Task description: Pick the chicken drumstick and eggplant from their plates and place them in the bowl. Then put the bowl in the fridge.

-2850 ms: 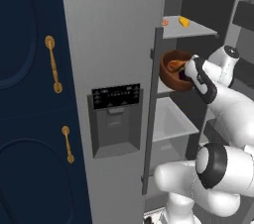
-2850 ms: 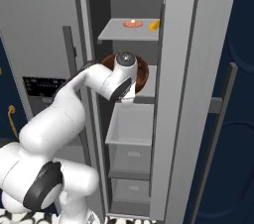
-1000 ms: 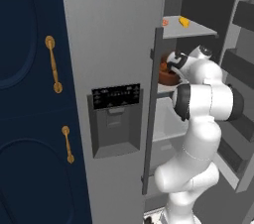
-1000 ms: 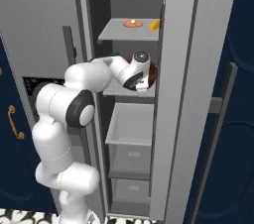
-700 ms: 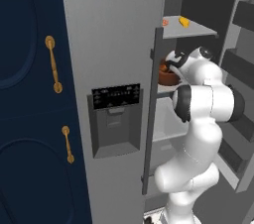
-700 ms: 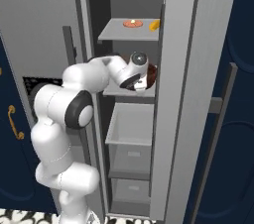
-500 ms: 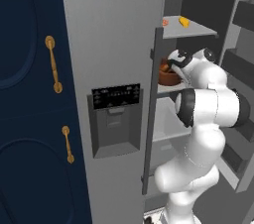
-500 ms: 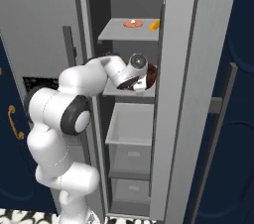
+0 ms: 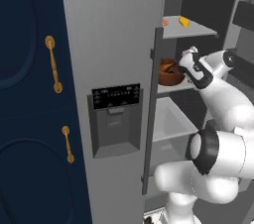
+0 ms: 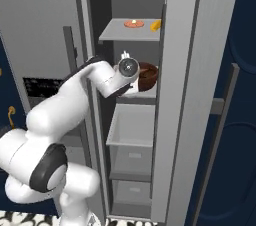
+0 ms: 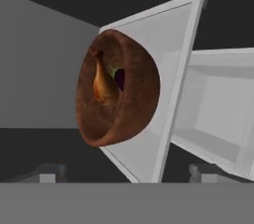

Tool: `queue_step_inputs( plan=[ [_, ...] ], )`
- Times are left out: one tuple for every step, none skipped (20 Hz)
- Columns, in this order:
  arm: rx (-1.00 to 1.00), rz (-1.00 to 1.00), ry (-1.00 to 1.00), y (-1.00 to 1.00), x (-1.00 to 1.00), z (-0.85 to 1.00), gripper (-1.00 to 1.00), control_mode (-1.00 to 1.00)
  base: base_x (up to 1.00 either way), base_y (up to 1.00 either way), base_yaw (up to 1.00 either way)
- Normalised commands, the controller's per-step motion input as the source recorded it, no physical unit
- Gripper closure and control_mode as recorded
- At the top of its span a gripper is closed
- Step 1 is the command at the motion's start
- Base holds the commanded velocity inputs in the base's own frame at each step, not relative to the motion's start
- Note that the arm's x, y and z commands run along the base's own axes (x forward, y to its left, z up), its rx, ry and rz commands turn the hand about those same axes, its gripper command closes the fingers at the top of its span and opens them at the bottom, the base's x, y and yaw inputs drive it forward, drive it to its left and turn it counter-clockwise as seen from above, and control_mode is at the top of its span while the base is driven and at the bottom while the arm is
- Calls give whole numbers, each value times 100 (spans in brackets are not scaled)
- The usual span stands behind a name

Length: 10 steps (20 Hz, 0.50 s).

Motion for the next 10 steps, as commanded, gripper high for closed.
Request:
queue_step_inputs(
  plan=[
    [0,0,-6,39,-94,76,-100,-100,0,0,0],
    [0,0,-8,34,-100,75,-100,-100,0,0,0],
    [0,0,-11,36,-100,76,-100,-100,0,0,0],
    [0,0,-10,38,-100,74,-100,-100,0,0,0],
    [0,0,-7,46,-100,66,-100,-100,0,0,0],
    [0,0,-4,50,-100,61,-100,-100,0,0,0],
    [0,0,-3,44,-100,53,-100,-100,0,0,0],
    [0,0,-1,45,-100,47,-100,-100,0,0,0],
    [0,1,0,52,-100,44,-100,-100,0,0,0],
    [0,3,0,54,-100,46,-100,-100,0,0,0]
  ],
)
